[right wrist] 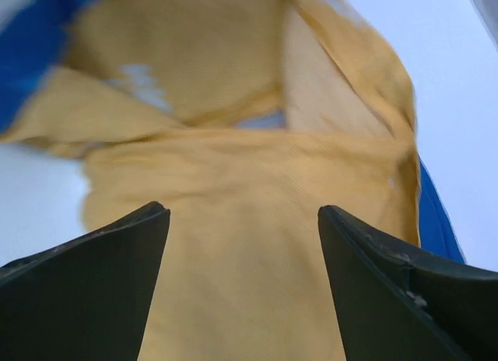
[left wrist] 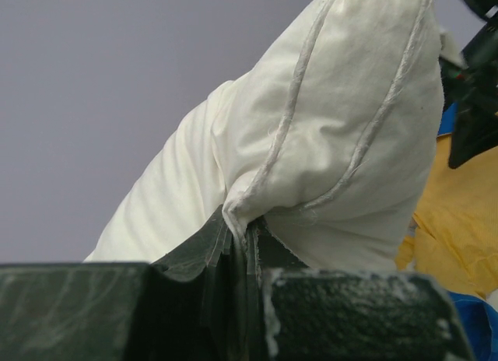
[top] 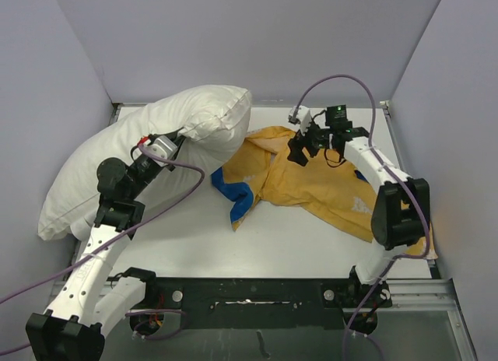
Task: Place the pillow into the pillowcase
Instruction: Stuff the pillow into the pillowcase.
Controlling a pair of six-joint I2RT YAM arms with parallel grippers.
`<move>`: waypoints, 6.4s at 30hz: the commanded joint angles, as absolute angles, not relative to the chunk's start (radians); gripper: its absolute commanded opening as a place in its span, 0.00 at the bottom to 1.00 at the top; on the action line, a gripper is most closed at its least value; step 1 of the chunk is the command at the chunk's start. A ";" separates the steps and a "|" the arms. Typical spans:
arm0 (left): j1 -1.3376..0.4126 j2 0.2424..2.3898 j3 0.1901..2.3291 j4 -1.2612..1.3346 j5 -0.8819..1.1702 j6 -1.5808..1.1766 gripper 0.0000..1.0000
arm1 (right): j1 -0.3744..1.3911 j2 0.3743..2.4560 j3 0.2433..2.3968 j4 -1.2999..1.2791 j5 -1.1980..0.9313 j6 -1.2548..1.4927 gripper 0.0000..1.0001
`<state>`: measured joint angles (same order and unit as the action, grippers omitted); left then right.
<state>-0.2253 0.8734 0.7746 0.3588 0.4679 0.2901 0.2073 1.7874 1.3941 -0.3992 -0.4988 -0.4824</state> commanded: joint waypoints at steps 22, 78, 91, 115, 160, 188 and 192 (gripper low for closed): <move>-0.181 0.816 0.762 0.555 0.410 0.256 0.00 | 0.549 1.730 1.077 -0.433 -0.348 -0.952 0.55; -0.182 0.703 0.717 0.554 0.392 0.241 0.00 | 0.456 2.094 1.647 -0.460 -0.425 -0.373 0.87; -0.184 0.628 0.729 0.470 0.476 0.154 0.00 | 0.327 2.174 1.831 -0.382 -0.398 -0.222 0.00; -0.287 0.847 0.747 0.188 1.093 -0.034 0.00 | 0.199 2.109 1.788 -0.294 -0.695 -0.070 0.00; -0.656 1.106 1.191 -0.338 0.692 0.052 0.95 | 0.195 1.821 1.565 -0.529 -0.780 -0.258 0.00; -0.343 2.206 2.183 -1.065 0.915 0.365 0.12 | 0.180 1.944 1.767 -0.590 -0.824 -0.208 0.00; -0.327 2.171 2.213 -1.046 0.936 0.337 0.00 | 0.175 1.960 1.847 -0.629 -0.829 -0.217 0.00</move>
